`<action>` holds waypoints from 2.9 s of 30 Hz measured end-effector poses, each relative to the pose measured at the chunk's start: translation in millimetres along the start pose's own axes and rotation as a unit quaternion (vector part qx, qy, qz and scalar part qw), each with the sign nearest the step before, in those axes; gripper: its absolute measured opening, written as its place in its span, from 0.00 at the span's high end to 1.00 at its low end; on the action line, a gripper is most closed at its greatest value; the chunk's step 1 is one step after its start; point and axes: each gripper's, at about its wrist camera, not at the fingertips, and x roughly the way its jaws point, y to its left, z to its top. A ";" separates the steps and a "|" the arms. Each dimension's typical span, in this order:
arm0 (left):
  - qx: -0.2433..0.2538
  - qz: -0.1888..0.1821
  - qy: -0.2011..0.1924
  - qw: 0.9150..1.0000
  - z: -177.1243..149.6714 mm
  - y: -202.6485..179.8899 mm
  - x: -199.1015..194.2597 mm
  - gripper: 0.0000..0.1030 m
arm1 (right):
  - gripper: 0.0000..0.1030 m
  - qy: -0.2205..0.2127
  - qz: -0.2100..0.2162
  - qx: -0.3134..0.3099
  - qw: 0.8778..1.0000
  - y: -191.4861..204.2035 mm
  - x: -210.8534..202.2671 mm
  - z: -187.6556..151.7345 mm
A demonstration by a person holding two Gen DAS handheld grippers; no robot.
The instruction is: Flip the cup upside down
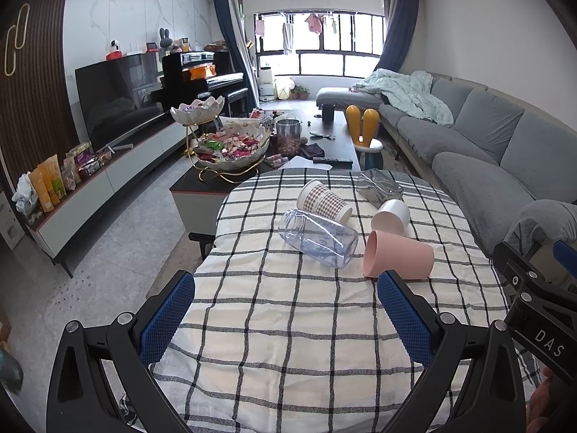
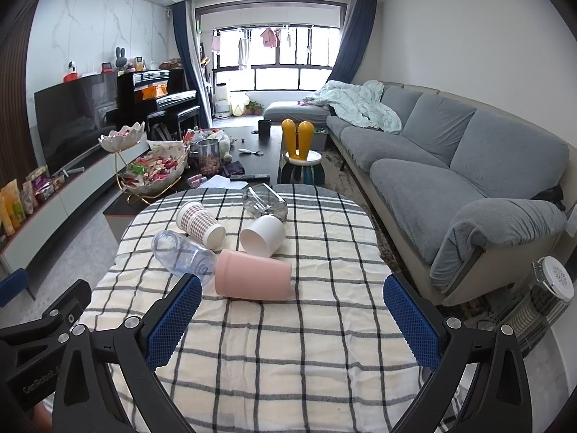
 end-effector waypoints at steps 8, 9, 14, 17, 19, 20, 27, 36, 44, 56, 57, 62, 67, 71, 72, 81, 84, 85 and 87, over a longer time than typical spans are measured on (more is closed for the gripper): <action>-0.001 0.003 0.000 1.000 0.8 -0.1 -0.6 0.00 | 0.01 0.000 0.001 -0.002 1.000 1.4 1.3 -0.3; -0.002 0.005 0.001 1.000 1.0 -0.6 1.0 0.00 | 0.01 0.000 0.002 -0.002 1.000 1.5 2.0 -1.1; -0.005 0.028 0.007 1.000 3.4 -0.8 7.1 0.00 | 0.01 -0.005 0.011 -0.017 1.000 10.7 18.5 0.9; -0.016 0.041 0.012 0.999 5.1 2.2 11.9 0.00 | 0.01 -0.008 0.020 -0.032 0.999 14.6 23.9 10.2; -0.026 0.048 0.015 0.998 7.3 4.5 15.6 0.00 | 0.01 -0.009 0.027 -0.043 0.999 18.8 28.3 17.1; -0.032 0.052 0.017 0.998 8.7 6.0 17.5 0.00 | 0.01 -0.009 0.031 -0.049 0.998 21.3 30.8 21.0; -0.074 0.102 0.019 0.992 17.6 14.6 33.0 0.00 | 0.01 -0.003 0.093 -0.102 0.990 41.5 59.5 50.3; -0.172 0.192 0.025 0.966 25.1 38.1 57.4 0.00 | 0.01 0.072 0.200 -0.168 0.963 78.4 131.2 79.0; -0.207 0.217 0.053 0.953 24.5 45.9 86.6 0.00 | 0.01 0.140 0.229 -0.257 0.928 128.0 187.1 85.0; -0.202 0.197 0.151 0.947 9.1 49.2 142.1 0.00 | 0.02 0.241 0.229 -0.343 0.878 179.0 251.4 59.4; -0.202 0.196 0.157 0.947 7.8 50.3 145.3 0.00 | 0.03 0.249 0.229 -0.347 0.875 181.9 255.6 56.8; -0.205 0.187 0.181 0.943 0.6 54.7 160.3 0.00 | 0.04 0.277 0.224 -0.367 0.859 196.1 272.4 41.8; -0.206 0.182 0.199 0.941 -5.2 57.4 171.6 0.00 | 0.14 0.302 0.218 -0.378 0.847 205.8 285.7 28.8; -0.214 0.178 0.203 0.939 -7.8 63.3 175.3 0.00 | 0.23 0.317 0.220 -0.377 0.842 209.0 291.8 20.7; -0.216 0.178 0.204 0.938 -8.3 64.4 175.4 0.00 | 0.28 0.318 0.221 -0.376 0.842 209.2 291.2 19.4; -0.203 0.143 0.208 0.946 -8.2 69.6 173.0 0.00 | 0.29 0.304 0.222 -0.346 0.859 208.2 275.6 26.9; -0.179 0.118 0.198 0.956 -5.6 72.0 165.4 0.00 | 0.29 0.305 0.225 -0.305 0.874 202.7 263.9 38.5; -0.174 0.113 0.193 0.959 -5.5 73.9 161.3 0.00 | 0.29 0.306 0.226 -0.291 0.878 200.5 259.4 41.2; -0.164 0.107 0.180 0.964 -4.3 80.3 150.6 0.00 | 0.29 0.309 0.228 -0.257 0.887 193.9 249.9 46.8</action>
